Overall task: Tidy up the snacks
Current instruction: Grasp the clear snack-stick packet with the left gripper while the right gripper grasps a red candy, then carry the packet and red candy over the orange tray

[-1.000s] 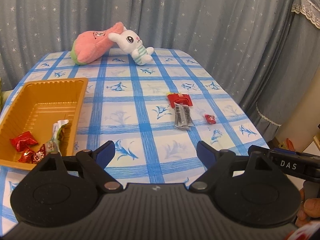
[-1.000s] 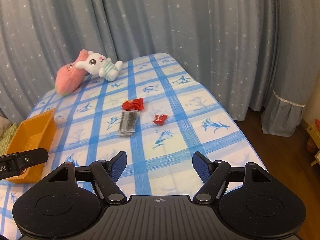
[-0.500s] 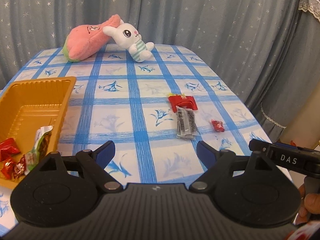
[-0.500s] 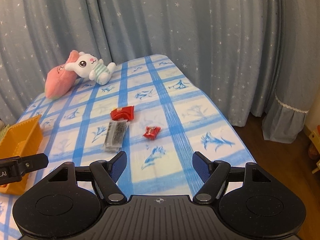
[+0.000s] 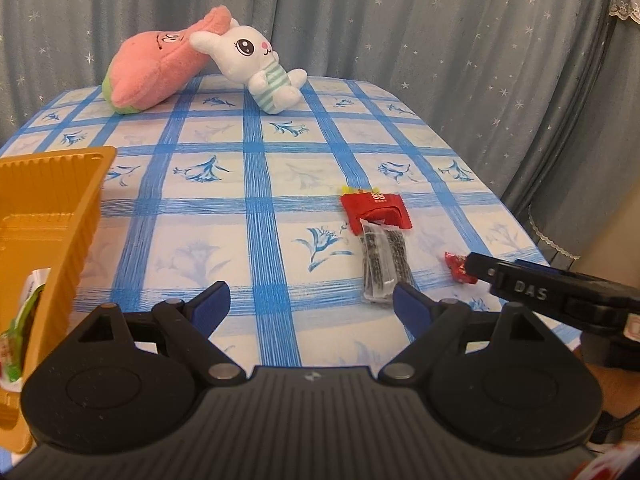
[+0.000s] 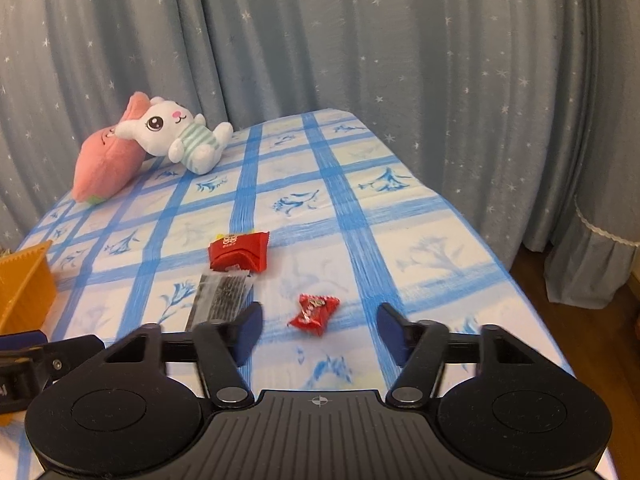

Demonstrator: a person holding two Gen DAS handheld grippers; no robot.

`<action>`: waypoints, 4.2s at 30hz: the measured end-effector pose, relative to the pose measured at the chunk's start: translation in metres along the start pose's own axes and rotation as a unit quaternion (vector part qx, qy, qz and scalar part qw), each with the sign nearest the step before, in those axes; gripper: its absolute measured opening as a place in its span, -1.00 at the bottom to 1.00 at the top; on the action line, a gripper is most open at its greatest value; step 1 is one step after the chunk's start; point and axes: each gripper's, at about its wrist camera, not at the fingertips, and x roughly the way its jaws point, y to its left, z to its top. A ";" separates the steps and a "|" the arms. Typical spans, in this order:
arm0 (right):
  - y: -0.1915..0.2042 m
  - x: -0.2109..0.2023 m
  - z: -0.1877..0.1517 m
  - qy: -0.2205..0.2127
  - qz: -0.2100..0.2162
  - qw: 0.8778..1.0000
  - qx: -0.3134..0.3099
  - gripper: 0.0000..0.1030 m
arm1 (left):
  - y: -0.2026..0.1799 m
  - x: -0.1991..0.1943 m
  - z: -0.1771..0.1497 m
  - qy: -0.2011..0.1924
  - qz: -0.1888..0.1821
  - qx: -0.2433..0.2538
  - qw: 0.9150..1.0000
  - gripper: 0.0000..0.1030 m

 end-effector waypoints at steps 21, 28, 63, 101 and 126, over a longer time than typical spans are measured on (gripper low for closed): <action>-0.003 0.022 0.005 0.006 -0.030 0.999 -0.017 -0.60 | -0.017 0.045 0.005 0.006 -0.038 0.013 0.999 0.52; -0.021 0.006 0.007 -0.001 -0.040 0.999 0.008 -0.60 | -0.044 0.067 0.007 0.010 -0.058 0.037 0.998 0.29; 0.021 -0.069 -0.040 0.021 -0.002 1.000 -0.010 -0.60 | -0.014 -0.048 -0.047 0.024 -0.008 0.036 0.999 -0.37; 0.165 -0.194 -0.067 -0.017 0.098 0.989 -0.113 -0.60 | 0.088 -0.231 -0.079 -0.045 0.061 -0.046 0.996 -0.37; 0.209 -0.179 -0.064 -0.013 0.131 0.981 -0.141 -0.60 | 0.134 -0.244 -0.074 -0.052 0.084 -0.072 0.992 -0.37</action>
